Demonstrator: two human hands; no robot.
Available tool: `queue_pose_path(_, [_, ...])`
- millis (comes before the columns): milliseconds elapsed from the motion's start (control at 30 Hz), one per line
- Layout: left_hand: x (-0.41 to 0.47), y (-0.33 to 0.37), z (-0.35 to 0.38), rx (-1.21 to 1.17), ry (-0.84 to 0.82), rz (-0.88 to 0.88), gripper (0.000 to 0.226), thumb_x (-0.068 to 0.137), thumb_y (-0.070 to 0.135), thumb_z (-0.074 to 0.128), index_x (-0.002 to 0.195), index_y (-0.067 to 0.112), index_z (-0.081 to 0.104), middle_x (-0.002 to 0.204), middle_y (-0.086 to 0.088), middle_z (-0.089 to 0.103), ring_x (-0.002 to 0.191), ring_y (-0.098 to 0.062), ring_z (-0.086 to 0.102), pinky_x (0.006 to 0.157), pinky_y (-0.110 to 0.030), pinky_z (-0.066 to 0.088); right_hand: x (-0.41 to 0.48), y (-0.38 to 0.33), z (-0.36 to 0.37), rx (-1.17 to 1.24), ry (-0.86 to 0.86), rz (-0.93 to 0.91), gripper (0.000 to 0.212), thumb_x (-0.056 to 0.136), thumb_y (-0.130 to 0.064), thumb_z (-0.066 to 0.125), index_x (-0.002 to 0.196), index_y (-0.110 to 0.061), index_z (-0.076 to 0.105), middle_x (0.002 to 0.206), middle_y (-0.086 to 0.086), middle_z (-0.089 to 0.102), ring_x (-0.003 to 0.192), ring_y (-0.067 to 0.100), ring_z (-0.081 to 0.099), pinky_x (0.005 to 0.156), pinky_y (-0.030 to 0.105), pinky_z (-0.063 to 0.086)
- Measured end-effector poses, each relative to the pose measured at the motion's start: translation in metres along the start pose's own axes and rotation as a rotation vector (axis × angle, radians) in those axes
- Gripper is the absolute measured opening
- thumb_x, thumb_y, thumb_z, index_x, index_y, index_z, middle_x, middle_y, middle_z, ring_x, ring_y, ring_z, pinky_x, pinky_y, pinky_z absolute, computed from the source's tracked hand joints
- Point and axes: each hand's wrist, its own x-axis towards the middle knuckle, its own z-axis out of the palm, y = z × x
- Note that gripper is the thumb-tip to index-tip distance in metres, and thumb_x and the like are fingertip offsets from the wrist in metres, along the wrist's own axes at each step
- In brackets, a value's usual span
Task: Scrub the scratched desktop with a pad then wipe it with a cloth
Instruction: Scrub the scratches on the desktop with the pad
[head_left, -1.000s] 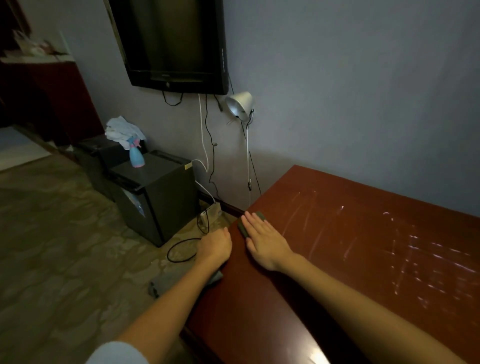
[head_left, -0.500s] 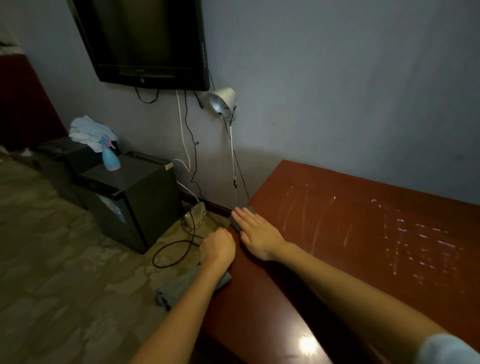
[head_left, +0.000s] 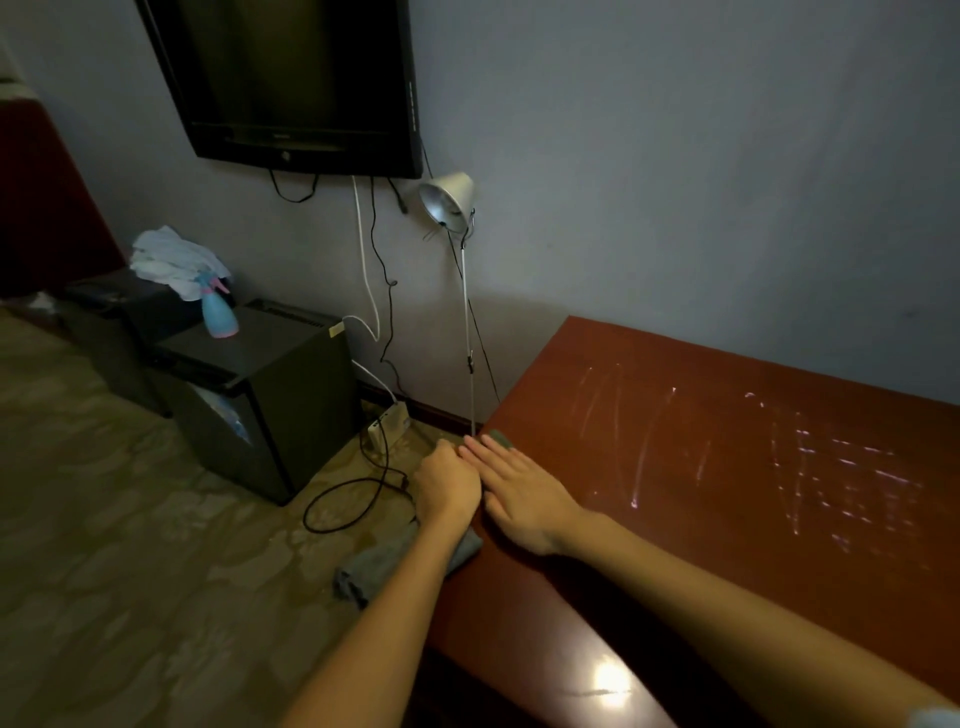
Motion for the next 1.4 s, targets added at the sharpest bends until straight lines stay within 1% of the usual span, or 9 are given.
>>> queue_pose_path(133, [-0.002, 0.000, -0.004, -0.205, 0.070, -0.027, 0.033, 0.096, 0.009, 0.039, 0.126, 0.013, 0.051, 0.121, -0.014, 0.062, 0.110, -0.033, 0.057, 0.087, -0.036, 0.044, 0.034, 0.008, -0.007, -0.015, -0.042, -0.012, 0.054, 0.103, -0.025, 0.026, 0.153, -0.017, 0.005, 0.160, 0.000, 0.002, 0.148, 0.014, -0.003, 0.117, 0.028, -0.002])
queue_pose_path(400, [0.005, -0.003, -0.002, -0.222, 0.032, -0.057, 0.042, 0.093, 0.004, 0.040, 0.133, 0.012, 0.048, 0.129, -0.010, 0.058, 0.118, -0.029, 0.054, 0.095, -0.037, 0.043, 0.045, 0.029, -0.008, -0.045, 0.019, 0.358, 0.058, 0.101, -0.033, 0.015, 0.152, -0.012, -0.003, 0.160, 0.006, -0.009, 0.147, 0.020, -0.008, 0.118, 0.033, -0.002])
queue_pose_path(533, [0.008, -0.003, 0.006, -0.018, -0.049, 0.037, 0.035, 0.095, 0.013, 0.042, 0.128, 0.014, 0.054, 0.126, -0.010, 0.060, 0.116, -0.028, 0.056, 0.093, -0.036, 0.044, 0.032, 0.004, 0.004, -0.076, 0.027, 0.164, 0.078, 0.080, -0.044, -0.008, 0.152, -0.015, -0.002, 0.160, 0.002, -0.010, 0.147, 0.017, -0.011, 0.116, 0.029, -0.007])
queue_pose_path(700, [0.006, -0.006, 0.006, 0.090, -0.019, 0.071, 0.038, 0.100, 0.013, 0.030, 0.132, 0.016, 0.048, 0.126, -0.011, 0.059, 0.114, -0.029, 0.056, 0.091, -0.038, 0.045, 0.068, 0.038, -0.011, -0.044, -0.070, 0.074, 0.053, 0.102, -0.029, 0.022, 0.153, -0.017, 0.010, 0.160, 0.003, 0.004, 0.148, 0.018, -0.002, 0.118, 0.032, 0.000])
queue_pose_path(933, [0.004, 0.000, 0.009, 0.309, -0.071, 0.145, 0.035, 0.102, 0.017, 0.027, 0.129, 0.014, 0.048, 0.122, -0.008, 0.061, 0.110, -0.027, 0.059, 0.090, -0.040, 0.045, 0.072, 0.074, -0.016, -0.063, -0.005, 0.275, 0.055, 0.103, -0.033, 0.019, 0.153, -0.017, -0.001, 0.160, 0.004, -0.006, 0.148, 0.020, -0.005, 0.118, 0.033, -0.001])
queue_pose_path(1100, [0.026, 0.023, 0.013, 0.398, -0.183, 0.133, 0.035, 0.101, 0.019, 0.029, 0.131, 0.013, 0.047, 0.134, -0.010, 0.053, 0.123, -0.028, 0.051, 0.100, -0.039, 0.039, 0.046, 0.062, -0.010, -0.071, -0.019, 0.042, 0.069, 0.088, -0.045, 0.001, 0.153, -0.020, 0.001, 0.160, 0.000, -0.005, 0.148, 0.017, -0.006, 0.116, 0.028, -0.003])
queue_pose_path(1167, [0.035, 0.032, 0.018, 0.373, -0.203, 0.124, 0.035, 0.102, 0.019, 0.029, 0.132, 0.012, 0.046, 0.135, -0.010, 0.052, 0.125, -0.028, 0.050, 0.099, -0.038, 0.039, 0.055, 0.070, -0.015, -0.060, -0.056, -0.018, 0.060, 0.096, -0.037, 0.011, 0.153, -0.020, 0.003, 0.160, 0.000, -0.003, 0.148, 0.017, -0.005, 0.117, 0.029, -0.001])
queue_pose_path(1267, [0.041, 0.043, 0.028, 0.319, -0.191, 0.132, 0.035, 0.103, 0.021, 0.026, 0.130, 0.011, 0.046, 0.133, -0.012, 0.054, 0.123, -0.030, 0.052, 0.095, -0.038, 0.041, 0.080, 0.093, -0.024, -0.073, -0.063, 0.058, 0.053, 0.104, -0.026, 0.024, 0.153, -0.020, 0.004, 0.160, 0.001, -0.001, 0.148, 0.017, -0.003, 0.117, 0.029, 0.000])
queue_pose_path(1400, [0.048, 0.051, 0.035, 0.294, -0.148, 0.150, 0.036, 0.104, 0.024, 0.023, 0.127, 0.011, 0.047, 0.129, -0.010, 0.056, 0.118, -0.030, 0.054, 0.090, -0.038, 0.042, 0.092, 0.128, -0.032, -0.091, -0.039, 0.225, 0.055, 0.104, -0.028, 0.022, 0.153, -0.020, -0.001, 0.161, 0.002, -0.005, 0.148, 0.018, -0.004, 0.117, 0.030, 0.001])
